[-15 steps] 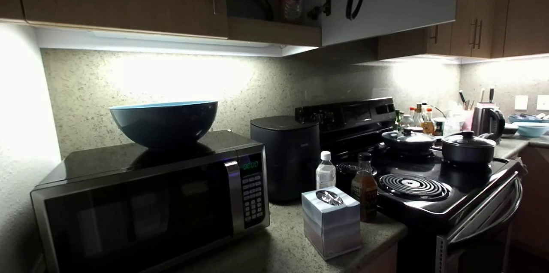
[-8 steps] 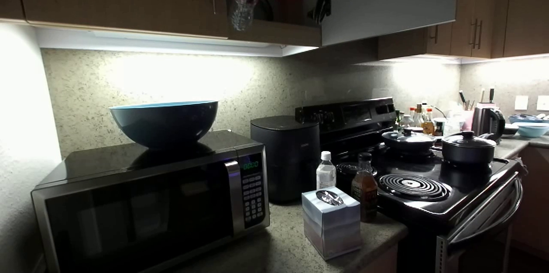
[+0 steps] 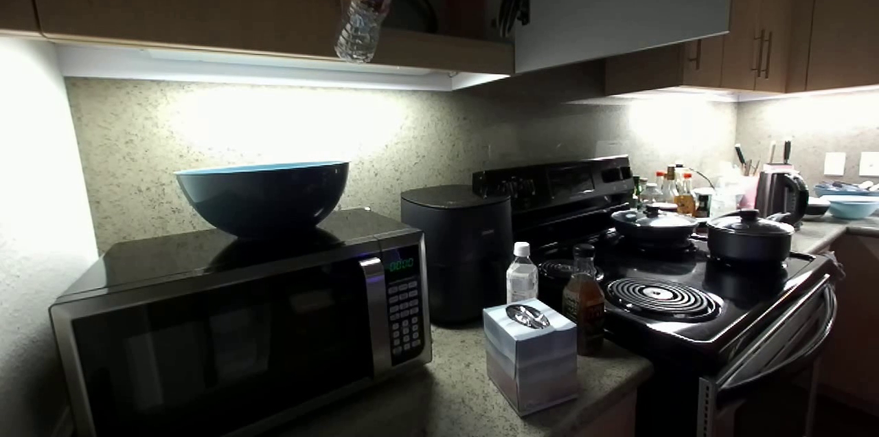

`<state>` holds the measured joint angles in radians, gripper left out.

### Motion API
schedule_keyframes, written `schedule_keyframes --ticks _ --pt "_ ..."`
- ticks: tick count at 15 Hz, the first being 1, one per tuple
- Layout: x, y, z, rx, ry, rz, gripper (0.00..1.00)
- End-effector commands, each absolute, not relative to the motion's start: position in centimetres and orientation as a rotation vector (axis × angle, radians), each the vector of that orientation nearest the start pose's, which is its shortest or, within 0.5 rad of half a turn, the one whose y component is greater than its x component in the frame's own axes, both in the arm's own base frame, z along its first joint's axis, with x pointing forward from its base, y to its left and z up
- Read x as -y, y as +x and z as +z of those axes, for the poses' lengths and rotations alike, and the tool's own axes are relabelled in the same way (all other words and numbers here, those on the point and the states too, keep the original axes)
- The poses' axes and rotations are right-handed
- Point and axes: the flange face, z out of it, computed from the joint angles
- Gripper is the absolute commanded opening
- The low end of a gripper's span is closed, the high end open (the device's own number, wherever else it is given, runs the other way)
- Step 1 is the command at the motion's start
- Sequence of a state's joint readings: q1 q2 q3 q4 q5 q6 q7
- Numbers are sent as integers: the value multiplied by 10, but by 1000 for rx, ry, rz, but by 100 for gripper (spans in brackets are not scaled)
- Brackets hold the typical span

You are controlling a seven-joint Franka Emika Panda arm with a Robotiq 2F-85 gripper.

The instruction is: Remove the bottle from the cabinet

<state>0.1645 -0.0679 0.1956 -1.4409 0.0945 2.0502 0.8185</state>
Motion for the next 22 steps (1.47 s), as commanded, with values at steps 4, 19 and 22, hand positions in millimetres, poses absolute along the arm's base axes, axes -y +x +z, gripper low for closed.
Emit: schedule_keyframes --ticks 4,19,22 --pt "-209 516 775 -592 -2539 -647 6" --pt "-240 412 670 -777 -2545 58 6" --pt "-239 379 662 -822 -2612 201 5"
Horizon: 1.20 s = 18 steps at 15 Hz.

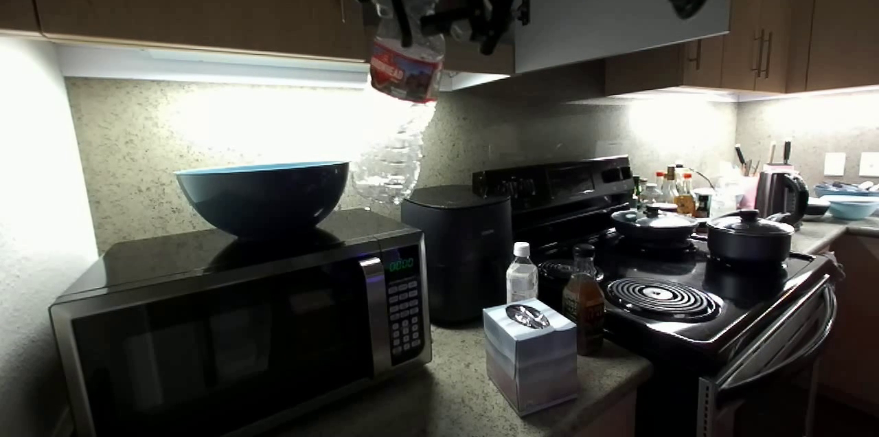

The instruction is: Remove the bottle from the cabinet

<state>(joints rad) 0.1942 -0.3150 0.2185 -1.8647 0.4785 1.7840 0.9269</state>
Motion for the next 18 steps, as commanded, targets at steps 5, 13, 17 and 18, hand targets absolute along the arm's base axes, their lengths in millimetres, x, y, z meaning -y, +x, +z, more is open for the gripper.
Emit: schedule_keyframes --ticks 5,13,17,18 --pt "-242 384 666 -783 -2616 179 5" --pt "-228 405 605 -921 -2619 283 5" --pt "-220 425 557 -967 -2606 326 5" --pt "-219 429 546 -982 -2605 326 5"
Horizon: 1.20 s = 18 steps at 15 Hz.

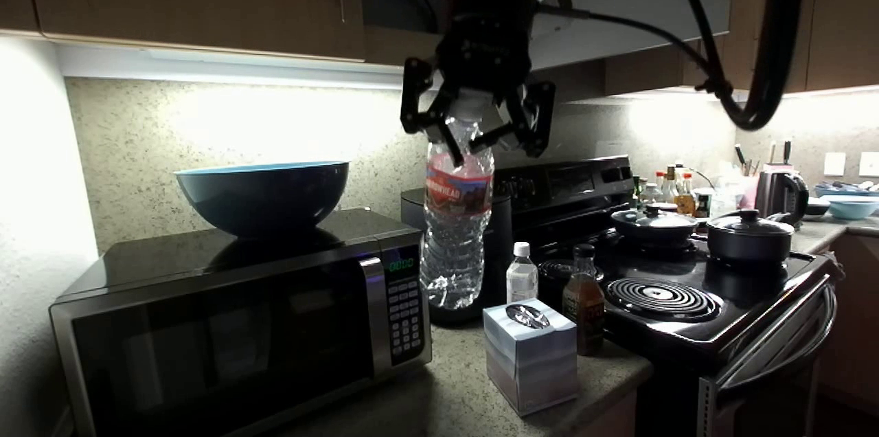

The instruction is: Remove the bottle from the cabinet

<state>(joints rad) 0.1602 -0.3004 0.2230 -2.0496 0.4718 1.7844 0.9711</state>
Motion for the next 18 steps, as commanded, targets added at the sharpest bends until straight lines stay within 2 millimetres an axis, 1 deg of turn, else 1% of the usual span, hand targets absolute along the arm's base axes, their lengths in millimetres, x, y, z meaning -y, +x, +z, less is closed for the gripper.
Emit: schedule_keyframes --ticks 1,7,9,10,12,16,17,18 --pt "-217 432 536 -996 -2609 326 5" --pt "-205 446 481 -1044 -2605 357 5" --pt "-202 448 475 -1041 -2561 415 5" --pt "-206 447 479 -1065 -2600 395 5" --pt "-203 450 475 -1070 -2586 414 5" --pt "-203 450 475 -1072 -2583 415 5" --pt "-201 453 470 -1076 -2579 432 6" --pt "-198 458 461 -1078 -2557 472 6"
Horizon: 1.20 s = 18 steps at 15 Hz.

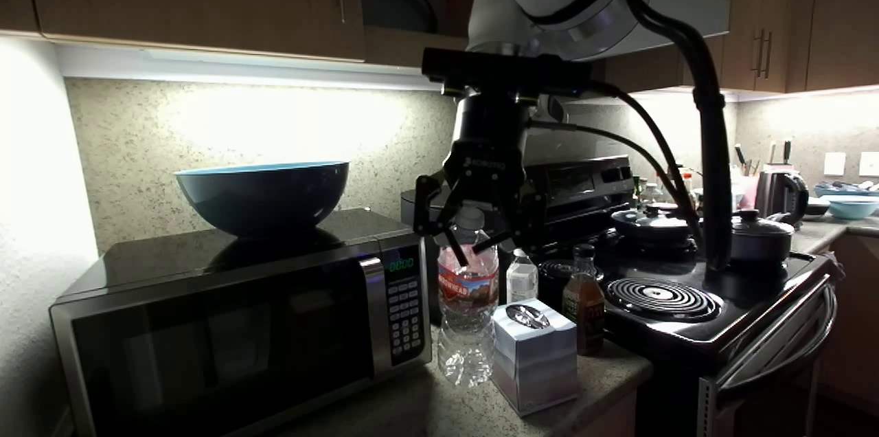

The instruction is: Remove the bottle from the cabinet

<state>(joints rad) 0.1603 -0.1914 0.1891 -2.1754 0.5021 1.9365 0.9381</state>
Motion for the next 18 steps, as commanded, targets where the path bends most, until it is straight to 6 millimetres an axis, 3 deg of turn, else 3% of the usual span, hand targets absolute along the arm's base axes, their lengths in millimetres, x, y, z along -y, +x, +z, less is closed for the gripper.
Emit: schedule_keyframes --ticks 1,10,14,18 --pt "-195 462 453 -1104 -2548 489 6" --pt "-164 532 359 -1303 -2566 478 6" --pt "-157 563 337 -1316 -2525 509 6" --pt "-148 587 330 -1361 -2476 509 6"
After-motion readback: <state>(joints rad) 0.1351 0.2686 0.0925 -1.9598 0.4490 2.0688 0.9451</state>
